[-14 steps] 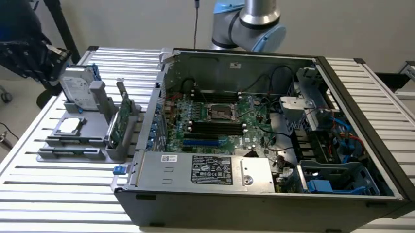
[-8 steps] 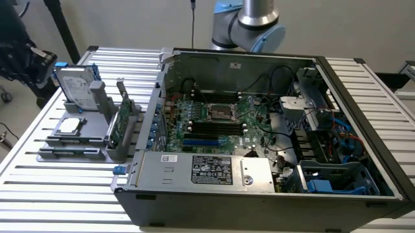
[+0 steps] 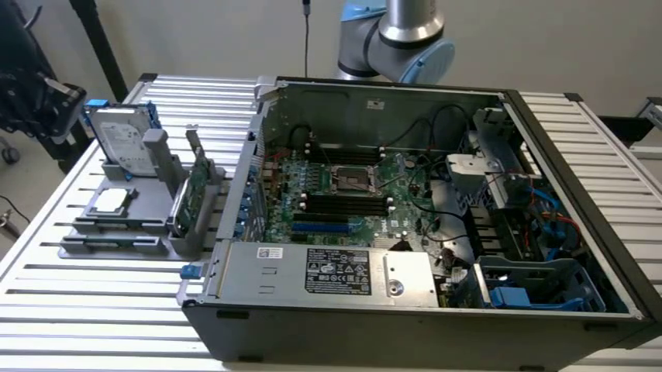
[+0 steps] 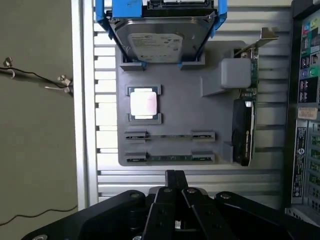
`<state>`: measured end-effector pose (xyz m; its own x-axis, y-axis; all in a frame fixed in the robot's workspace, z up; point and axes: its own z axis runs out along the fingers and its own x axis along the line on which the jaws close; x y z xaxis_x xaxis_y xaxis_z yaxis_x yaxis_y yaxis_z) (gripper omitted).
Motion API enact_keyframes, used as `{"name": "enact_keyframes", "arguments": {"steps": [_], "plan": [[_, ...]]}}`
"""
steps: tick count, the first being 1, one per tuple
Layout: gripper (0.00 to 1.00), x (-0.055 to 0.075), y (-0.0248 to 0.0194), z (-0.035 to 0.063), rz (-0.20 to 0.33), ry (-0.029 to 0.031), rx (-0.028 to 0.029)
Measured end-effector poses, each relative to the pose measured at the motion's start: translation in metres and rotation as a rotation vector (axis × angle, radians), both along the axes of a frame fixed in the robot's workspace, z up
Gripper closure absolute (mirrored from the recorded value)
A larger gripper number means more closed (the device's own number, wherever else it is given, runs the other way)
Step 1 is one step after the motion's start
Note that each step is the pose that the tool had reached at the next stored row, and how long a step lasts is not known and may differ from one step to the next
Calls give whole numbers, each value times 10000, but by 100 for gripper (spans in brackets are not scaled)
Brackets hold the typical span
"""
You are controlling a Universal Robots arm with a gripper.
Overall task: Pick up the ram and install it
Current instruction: 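Reach for the ram, then pick up the ram and move it above insertion slot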
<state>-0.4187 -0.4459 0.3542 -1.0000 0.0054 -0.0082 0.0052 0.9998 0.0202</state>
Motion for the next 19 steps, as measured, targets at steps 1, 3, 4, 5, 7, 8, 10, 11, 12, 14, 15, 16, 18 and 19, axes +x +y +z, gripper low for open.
{"name": "enact_keyframes", "arguments": {"steps": [1, 3, 4, 5, 7, 8, 10, 11, 12, 14, 15, 16, 18, 19], "plan": [[89, 0, 0, -2, 100, 2, -7], [89, 0, 0, -2, 124, 2, -7], [89, 0, 0, -2, 125, 1, -7], [89, 0, 0, -3, 125, 1, -6], [89, 0, 0, -3, 124, 1, -7], [89, 0, 0, -3, 125, 0, -6], [89, 0, 0, -3, 125, 0, -6], [89, 0, 0, -3, 125, 0, -6], [89, 0, 0, -3, 124, 0, -6], [89, 0, 0, -3, 124, 0, -6], [89, 0, 0, -3, 125, 0, -6], [89, 0, 0, -3, 125, 0, -6], [89, 0, 0, -3, 124, 0, -6], [89, 0, 0, -3, 125, 0, -7]]}}
